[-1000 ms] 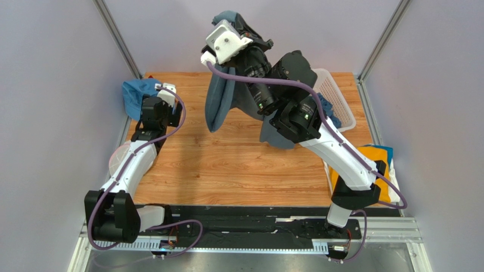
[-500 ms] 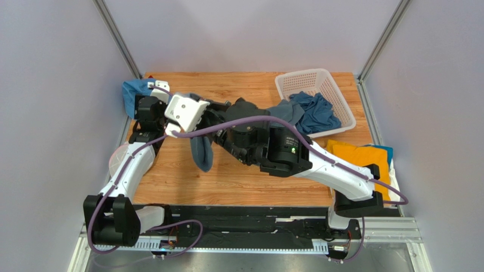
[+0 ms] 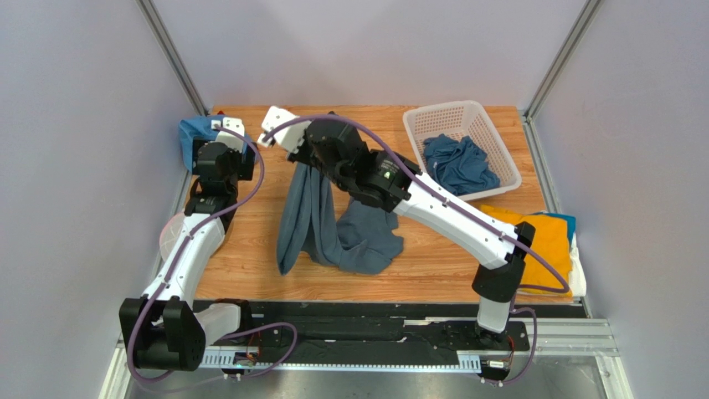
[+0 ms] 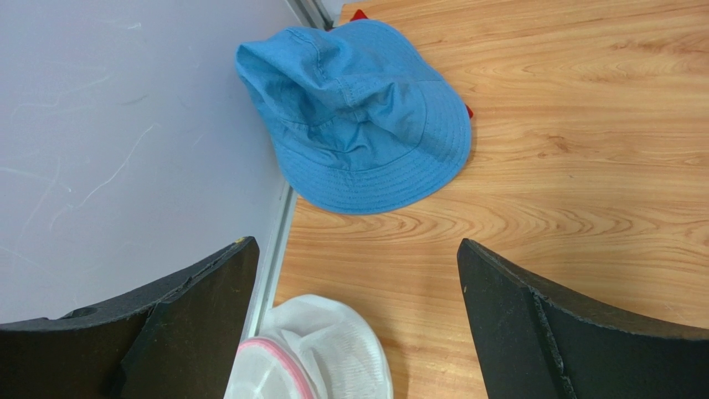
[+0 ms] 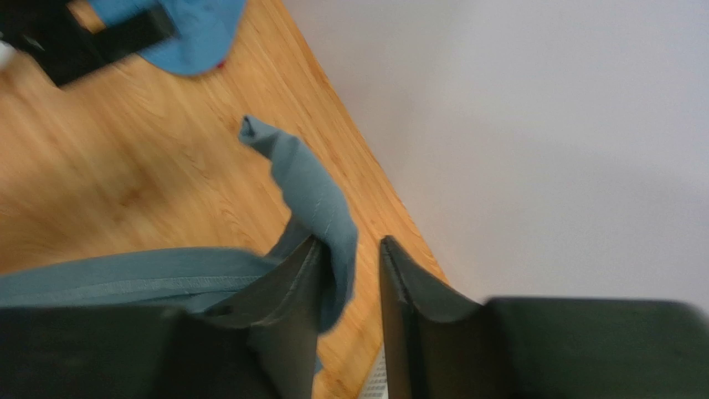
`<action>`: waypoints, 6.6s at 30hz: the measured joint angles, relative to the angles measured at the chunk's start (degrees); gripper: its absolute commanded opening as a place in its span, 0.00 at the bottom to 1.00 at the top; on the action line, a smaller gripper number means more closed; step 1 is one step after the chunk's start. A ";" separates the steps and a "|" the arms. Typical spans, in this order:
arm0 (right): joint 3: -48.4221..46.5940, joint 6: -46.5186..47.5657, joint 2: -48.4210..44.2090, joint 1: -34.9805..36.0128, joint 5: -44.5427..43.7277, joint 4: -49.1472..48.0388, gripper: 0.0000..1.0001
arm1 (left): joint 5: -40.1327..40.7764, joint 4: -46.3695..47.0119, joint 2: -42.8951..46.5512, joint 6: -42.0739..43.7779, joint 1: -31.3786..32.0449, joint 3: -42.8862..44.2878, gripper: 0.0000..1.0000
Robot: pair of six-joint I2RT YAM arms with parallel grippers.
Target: Fold and stack the t-shirts
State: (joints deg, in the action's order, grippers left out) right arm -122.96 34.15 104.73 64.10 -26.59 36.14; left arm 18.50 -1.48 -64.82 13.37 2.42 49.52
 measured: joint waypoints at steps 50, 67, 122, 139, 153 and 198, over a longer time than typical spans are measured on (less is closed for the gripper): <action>24.41 -14.93 14.51 -44.46 19.80 -1.25 0.49 | -10.97 -6.08 -5.46 6.51 -0.09 -0.11 0.96; 18.99 -15.06 19.76 -54.10 20.17 -1.11 0.00 | -11.63 -6.43 -4.07 7.37 -0.11 -2.38 0.95; 14.43 -26.82 20.46 -66.49 18.64 2.84 0.78 | -16.61 -6.23 -5.49 8.68 -0.15 -4.57 0.97; 24.57 -21.46 9.62 -46.58 23.26 4.09 0.75 | -26.40 -14.58 -16.50 14.19 7.76 1.66 0.87; 28.46 -20.50 11.45 -46.27 25.18 6.43 0.73 | -28.22 -21.44 -11.63 18.75 11.02 -3.93 0.84; 35.26 -20.15 10.56 -46.27 28.89 7.34 0.66 | -32.94 -25.53 -14.60 18.64 11.04 -3.43 0.00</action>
State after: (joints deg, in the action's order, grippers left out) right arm -87.70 14.00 115.28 17.82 2.31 43.48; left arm -14.44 -27.00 -79.42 32.01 13.45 46.09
